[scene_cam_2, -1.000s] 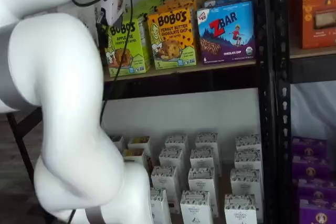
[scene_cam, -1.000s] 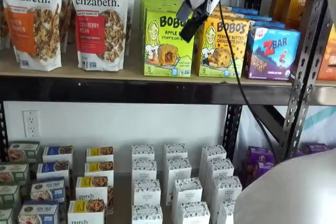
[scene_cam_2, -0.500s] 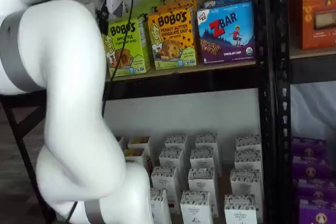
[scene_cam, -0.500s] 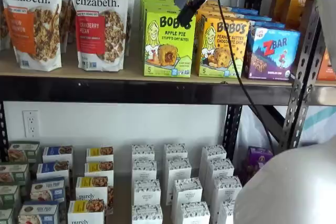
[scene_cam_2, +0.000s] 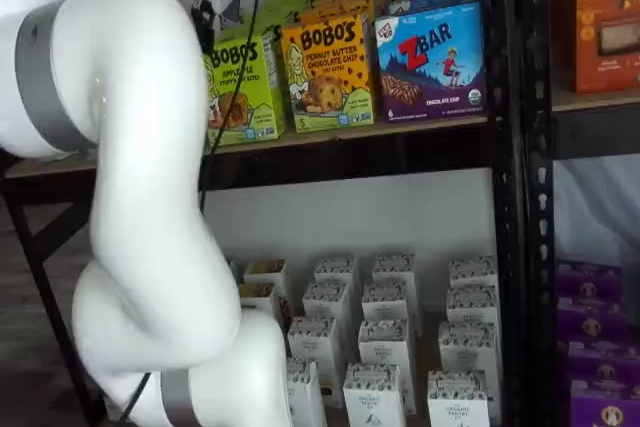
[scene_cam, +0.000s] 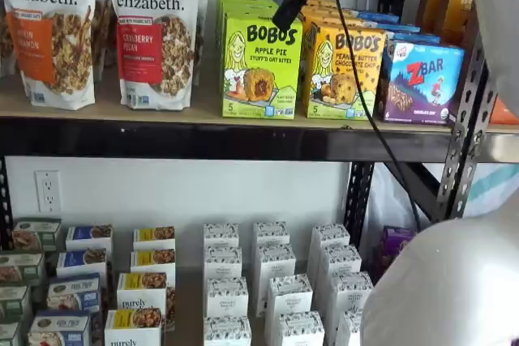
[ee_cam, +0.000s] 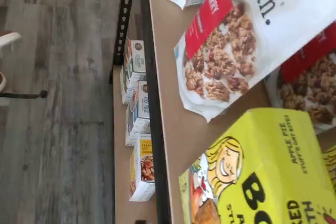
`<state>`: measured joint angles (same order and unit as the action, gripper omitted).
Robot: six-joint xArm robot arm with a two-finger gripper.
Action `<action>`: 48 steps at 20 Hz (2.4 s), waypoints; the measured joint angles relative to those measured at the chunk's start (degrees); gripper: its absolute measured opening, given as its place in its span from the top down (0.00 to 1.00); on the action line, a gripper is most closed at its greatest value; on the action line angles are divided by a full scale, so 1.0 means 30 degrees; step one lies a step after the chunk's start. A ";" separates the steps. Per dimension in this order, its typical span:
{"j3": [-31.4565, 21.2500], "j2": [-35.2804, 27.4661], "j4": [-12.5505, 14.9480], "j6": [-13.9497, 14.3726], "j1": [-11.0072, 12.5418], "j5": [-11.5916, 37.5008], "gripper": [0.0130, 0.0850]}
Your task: Pick the green box on the top shelf, the fourth from the left
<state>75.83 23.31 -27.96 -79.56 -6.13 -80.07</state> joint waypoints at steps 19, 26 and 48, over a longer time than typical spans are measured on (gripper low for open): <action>0.1129 -0.1893 0.1172 -0.0835 0.0421 0.0954 0.00; 0.1571 -0.2572 0.1994 -0.0681 0.0084 0.0983 0.00; 0.5392 -0.5157 0.5110 0.0426 -0.1095 -0.3577 0.00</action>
<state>92.01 7.84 -12.63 -78.29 -9.42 -90.80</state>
